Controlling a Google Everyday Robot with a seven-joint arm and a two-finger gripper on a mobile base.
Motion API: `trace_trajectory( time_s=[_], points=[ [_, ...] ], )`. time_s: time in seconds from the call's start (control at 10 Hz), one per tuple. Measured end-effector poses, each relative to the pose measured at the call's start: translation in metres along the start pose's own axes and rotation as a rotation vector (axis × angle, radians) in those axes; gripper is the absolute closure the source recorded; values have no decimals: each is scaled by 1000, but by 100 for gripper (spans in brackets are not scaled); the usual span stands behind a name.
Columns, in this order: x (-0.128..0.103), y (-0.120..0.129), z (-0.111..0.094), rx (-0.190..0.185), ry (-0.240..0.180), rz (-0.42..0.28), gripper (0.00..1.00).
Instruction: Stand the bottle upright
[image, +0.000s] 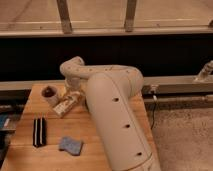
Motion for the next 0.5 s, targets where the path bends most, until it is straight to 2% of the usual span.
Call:
trace_trajectory(
  time_s=[0.5],
  points=[
    [3,7,15,-27,35,-2,20]
  ],
)
